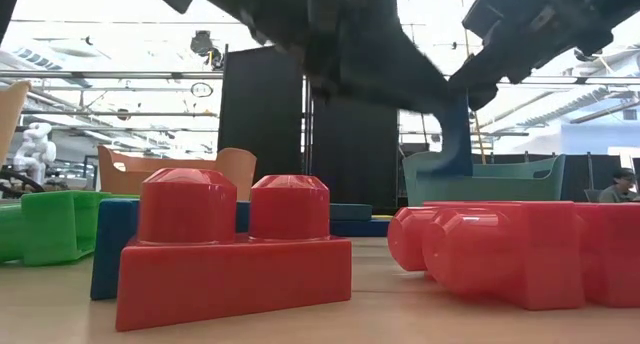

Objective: Sort blocks by size
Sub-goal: Put the blue arch block into the blue bin

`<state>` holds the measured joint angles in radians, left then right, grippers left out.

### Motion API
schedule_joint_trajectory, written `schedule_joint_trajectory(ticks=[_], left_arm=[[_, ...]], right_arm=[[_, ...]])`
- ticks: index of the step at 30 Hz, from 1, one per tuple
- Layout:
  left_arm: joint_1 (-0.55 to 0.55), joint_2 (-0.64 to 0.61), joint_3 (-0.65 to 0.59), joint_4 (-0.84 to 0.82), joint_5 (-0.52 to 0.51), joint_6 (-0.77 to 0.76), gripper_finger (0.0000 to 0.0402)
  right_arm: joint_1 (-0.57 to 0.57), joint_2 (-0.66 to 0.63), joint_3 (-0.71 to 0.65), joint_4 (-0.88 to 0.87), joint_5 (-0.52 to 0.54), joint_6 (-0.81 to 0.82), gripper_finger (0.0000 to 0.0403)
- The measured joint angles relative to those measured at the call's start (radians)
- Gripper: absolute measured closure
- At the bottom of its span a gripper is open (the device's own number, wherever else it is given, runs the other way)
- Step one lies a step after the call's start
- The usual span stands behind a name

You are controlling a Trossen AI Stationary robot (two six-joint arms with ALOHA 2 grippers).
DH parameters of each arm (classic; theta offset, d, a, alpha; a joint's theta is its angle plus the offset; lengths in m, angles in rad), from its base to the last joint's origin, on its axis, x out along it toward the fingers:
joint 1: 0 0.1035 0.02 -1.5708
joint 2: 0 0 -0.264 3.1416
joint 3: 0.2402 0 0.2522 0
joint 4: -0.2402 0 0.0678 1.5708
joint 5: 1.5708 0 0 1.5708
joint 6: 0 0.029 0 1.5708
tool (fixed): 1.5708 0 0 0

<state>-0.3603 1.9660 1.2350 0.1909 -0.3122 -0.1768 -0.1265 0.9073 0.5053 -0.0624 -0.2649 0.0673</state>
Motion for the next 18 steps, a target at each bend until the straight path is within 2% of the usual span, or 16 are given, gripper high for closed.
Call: schedule_joint_trajectory(ticks=[8, 18], left_arm=[[0.020, -0.056, 0.000, -0.021, -0.059, 0.007, 0.0287], [0.068, -0.079, 0.000, -0.015, -0.064, -0.027, 0.0287]], right_arm=[[0.134, 0.044, 0.000, 0.059, 0.005, 0.018, 0.0305], [0.217, 0.198, 0.000, 0.183, 0.007, 0.019, 0.0305]])
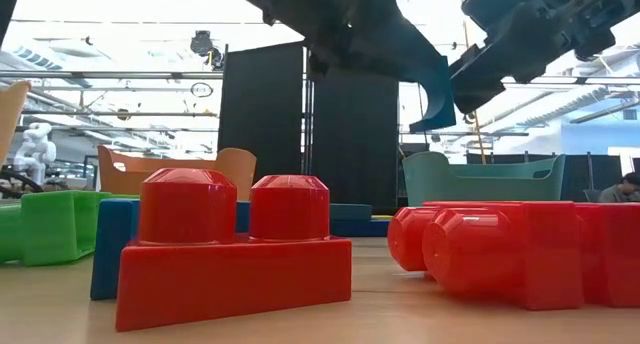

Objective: Sort blocks by size
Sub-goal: Put the blue arch block into the blue bin

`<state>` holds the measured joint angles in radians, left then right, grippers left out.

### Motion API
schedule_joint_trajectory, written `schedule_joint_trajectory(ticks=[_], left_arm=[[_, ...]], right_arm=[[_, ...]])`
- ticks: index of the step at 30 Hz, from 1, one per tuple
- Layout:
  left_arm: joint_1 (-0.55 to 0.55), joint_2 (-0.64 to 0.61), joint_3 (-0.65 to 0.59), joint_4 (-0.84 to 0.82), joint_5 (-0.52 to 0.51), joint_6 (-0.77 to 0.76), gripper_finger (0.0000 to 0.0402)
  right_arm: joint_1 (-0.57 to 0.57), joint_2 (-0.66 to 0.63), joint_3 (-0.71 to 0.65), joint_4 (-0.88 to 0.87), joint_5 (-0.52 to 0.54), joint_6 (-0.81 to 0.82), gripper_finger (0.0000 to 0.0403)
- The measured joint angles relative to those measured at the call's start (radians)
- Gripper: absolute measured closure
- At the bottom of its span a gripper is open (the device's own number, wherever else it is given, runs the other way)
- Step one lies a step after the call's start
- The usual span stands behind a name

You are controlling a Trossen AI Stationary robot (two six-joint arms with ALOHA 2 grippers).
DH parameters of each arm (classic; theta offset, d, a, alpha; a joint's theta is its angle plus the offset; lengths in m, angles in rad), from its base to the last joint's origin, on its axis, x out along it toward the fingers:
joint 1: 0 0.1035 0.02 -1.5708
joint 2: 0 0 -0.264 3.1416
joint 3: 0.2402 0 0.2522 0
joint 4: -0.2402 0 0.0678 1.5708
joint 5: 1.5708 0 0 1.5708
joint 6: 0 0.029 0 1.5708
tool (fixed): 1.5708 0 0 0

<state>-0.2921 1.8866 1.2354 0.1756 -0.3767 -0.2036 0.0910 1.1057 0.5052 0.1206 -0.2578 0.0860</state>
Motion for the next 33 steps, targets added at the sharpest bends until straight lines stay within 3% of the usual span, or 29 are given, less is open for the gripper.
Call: schedule_joint_trajectory(ticks=[3, 9, 20, 33], left_arm=[[0.007, -0.005, 0.000, -0.008, 0.000, -0.021, 0.0287], [0.012, -0.010, 0.000, -0.003, 0.001, -0.028, 0.0287], [0.019, -0.010, 0.000, -0.006, 0.001, -0.028, 0.0288], [0.029, -0.008, 0.000, 0.004, 0.040, -0.026, 0.0288]], right_arm=[[0.005, 0.038, 0.000, 0.032, 0.024, 0.001, 0.0305], [0.017, 0.074, 0.000, 0.047, 0.217, -0.015, 0.0273], [0.061, 0.075, 0.000, 0.056, 0.151, -0.018, 0.0146], [0.095, 0.107, 0.000, 0.171, 0.208, 0.008, 0.0152]])
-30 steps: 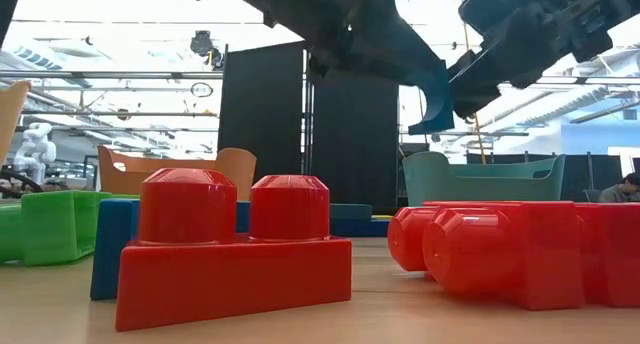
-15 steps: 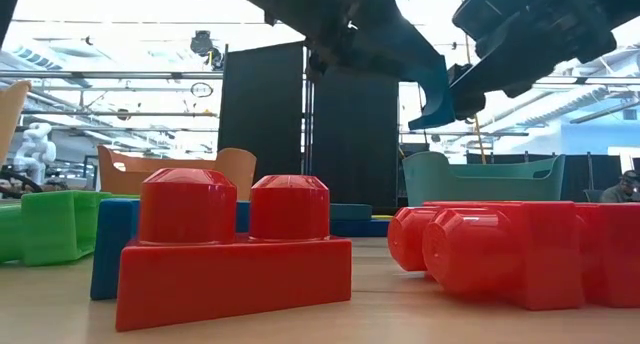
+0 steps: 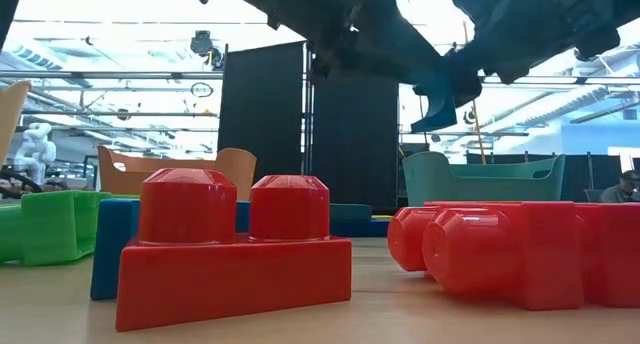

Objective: Sort blocks by size
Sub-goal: Put the blue arch block into the blue bin

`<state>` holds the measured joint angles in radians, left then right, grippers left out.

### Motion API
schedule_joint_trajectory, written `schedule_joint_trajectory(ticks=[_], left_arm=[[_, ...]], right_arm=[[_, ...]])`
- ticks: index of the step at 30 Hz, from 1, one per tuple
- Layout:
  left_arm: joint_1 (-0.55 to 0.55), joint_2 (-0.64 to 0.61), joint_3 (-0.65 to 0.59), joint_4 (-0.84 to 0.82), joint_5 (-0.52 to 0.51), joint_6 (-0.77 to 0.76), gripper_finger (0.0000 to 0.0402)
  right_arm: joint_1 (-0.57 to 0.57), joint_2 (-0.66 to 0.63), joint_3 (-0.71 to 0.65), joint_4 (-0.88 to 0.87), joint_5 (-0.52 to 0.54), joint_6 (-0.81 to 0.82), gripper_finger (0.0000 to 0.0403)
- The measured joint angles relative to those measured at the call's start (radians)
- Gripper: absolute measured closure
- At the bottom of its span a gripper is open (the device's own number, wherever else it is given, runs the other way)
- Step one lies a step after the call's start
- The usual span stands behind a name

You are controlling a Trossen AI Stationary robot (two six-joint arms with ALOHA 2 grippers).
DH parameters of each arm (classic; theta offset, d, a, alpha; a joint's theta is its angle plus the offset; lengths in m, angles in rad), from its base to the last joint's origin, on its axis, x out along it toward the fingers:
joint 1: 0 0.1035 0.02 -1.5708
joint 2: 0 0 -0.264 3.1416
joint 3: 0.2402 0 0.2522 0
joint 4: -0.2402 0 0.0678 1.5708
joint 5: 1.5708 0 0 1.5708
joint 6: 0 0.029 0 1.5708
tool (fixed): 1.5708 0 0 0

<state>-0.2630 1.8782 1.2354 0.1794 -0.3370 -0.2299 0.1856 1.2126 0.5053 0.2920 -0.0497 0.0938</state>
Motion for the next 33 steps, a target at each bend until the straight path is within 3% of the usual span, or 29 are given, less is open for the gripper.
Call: schedule_joint_trajectory(ticks=[11, 20, 27, 33], left_arm=[[0.003, 0.000, 0.000, 0.043, 0.010, 0.026, 0.0286], [0.003, 0.000, 0.000, 0.038, 0.018, 0.014, 0.0284], [0.013, -0.009, 0.000, 0.003, 0.063, -0.024, 0.0278], [0.027, -0.066, 0.000, -0.111, 0.077, -0.036, 0.0232]], right_arm=[[0.001, 0.069, 0.000, 0.057, -0.008, 0.027, 0.0200], [0.002, 0.068, 0.000, 0.057, -0.013, 0.026, 0.0284], [0.001, 0.067, 0.000, 0.058, -0.010, 0.049, 0.0277], [-0.003, 0.066, 0.000, 0.060, 0.032, 0.064, 0.0280]])
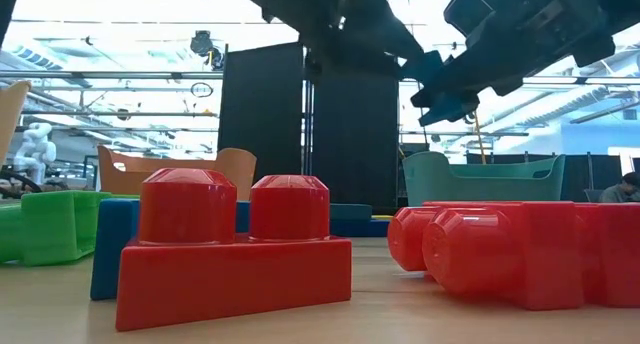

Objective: Sort blocks by size
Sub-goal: Put the blue arch block into the blue bin

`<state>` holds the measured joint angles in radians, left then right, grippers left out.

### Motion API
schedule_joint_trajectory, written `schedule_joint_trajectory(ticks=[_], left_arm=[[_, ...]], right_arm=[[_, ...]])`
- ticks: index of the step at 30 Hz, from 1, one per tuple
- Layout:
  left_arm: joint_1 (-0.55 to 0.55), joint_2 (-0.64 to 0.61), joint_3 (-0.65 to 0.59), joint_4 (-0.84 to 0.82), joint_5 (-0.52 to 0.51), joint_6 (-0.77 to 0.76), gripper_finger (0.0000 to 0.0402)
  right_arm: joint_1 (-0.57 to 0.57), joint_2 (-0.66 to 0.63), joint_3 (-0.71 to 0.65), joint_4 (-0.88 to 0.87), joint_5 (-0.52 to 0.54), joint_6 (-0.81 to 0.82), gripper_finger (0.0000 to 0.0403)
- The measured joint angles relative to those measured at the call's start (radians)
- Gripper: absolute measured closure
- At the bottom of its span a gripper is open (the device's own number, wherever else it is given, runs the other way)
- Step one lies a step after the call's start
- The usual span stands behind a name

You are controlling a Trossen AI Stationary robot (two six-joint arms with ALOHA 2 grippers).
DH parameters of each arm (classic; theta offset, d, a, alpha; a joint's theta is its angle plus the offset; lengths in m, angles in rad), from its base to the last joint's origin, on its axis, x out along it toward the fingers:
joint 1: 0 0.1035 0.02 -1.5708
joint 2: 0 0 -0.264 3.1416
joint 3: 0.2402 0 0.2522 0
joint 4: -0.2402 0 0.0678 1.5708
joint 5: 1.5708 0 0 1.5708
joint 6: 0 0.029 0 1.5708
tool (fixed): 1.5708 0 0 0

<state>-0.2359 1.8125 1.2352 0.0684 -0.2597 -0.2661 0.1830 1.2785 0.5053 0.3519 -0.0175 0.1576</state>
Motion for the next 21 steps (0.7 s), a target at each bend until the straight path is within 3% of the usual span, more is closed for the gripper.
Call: schedule_joint_trajectory(ticks=[5, 13, 21], left_arm=[[-0.003, -0.079, 0.000, -0.106, -0.033, 0.021, 0.0202], [-0.002, -0.158, -0.004, -0.223, -0.166, 0.052, 0.0200], [0.032, -0.159, -0.074, -0.225, -0.131, 0.099, 0.0199]], right_arm=[[-0.034, -0.009, 0.000, -0.017, 0.033, -0.005, 0.0282], [-0.173, -0.078, 0.000, -0.120, 0.032, -0.037, 0.0280], [-0.350, -0.184, 0.000, -0.270, 0.076, -0.064, 0.0279]])
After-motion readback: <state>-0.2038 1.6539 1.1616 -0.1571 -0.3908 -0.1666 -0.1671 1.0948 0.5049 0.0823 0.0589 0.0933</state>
